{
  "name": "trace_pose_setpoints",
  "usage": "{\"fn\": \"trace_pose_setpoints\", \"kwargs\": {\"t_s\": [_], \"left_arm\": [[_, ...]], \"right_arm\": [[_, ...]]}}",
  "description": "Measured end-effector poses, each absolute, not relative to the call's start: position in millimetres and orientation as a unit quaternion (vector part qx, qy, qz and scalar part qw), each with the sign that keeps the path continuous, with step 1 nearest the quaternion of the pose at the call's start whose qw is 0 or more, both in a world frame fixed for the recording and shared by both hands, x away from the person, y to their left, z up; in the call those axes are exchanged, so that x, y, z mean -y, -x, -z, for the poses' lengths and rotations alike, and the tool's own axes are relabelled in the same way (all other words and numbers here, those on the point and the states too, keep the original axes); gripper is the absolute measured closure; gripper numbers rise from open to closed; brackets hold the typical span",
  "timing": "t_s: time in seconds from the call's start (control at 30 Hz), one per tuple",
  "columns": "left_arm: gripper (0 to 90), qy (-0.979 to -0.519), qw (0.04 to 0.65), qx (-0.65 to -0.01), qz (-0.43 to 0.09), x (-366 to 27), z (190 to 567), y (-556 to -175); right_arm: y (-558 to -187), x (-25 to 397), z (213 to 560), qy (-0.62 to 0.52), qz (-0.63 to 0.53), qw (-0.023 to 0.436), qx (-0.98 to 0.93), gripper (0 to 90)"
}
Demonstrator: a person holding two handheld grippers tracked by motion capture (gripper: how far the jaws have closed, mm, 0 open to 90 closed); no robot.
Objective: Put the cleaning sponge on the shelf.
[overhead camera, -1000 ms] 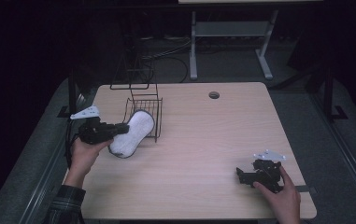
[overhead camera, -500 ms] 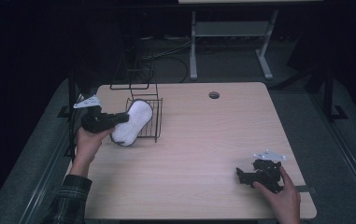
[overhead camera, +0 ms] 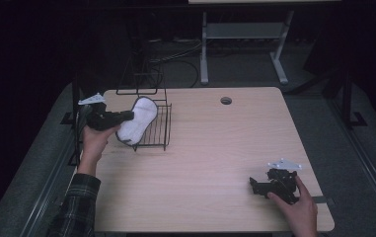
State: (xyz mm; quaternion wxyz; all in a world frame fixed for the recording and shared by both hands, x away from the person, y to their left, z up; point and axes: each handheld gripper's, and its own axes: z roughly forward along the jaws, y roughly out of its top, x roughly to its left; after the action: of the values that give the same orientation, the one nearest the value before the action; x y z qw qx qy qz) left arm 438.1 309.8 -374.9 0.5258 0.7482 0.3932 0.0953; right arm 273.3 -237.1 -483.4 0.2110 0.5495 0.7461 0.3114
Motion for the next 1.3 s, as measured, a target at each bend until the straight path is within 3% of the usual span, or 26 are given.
{"fn": "trace_pose_setpoints", "kwargs": {"t_s": [0.6,1.3], "left_arm": [[79.9,-0.755,0.498,-0.420,-0.073,-301.4,385.4,-473.5],[74.6,-0.776,0.443,-0.438,-0.103,-297.5,398.1,-488.8]], "right_arm": [[-273.4,237.1,483.4,-0.550,-0.312,0.211,-0.746,0.0],[-273.5,237.1,483.5,-0.550,-0.312,0.211,-0.746,0.0]]}}
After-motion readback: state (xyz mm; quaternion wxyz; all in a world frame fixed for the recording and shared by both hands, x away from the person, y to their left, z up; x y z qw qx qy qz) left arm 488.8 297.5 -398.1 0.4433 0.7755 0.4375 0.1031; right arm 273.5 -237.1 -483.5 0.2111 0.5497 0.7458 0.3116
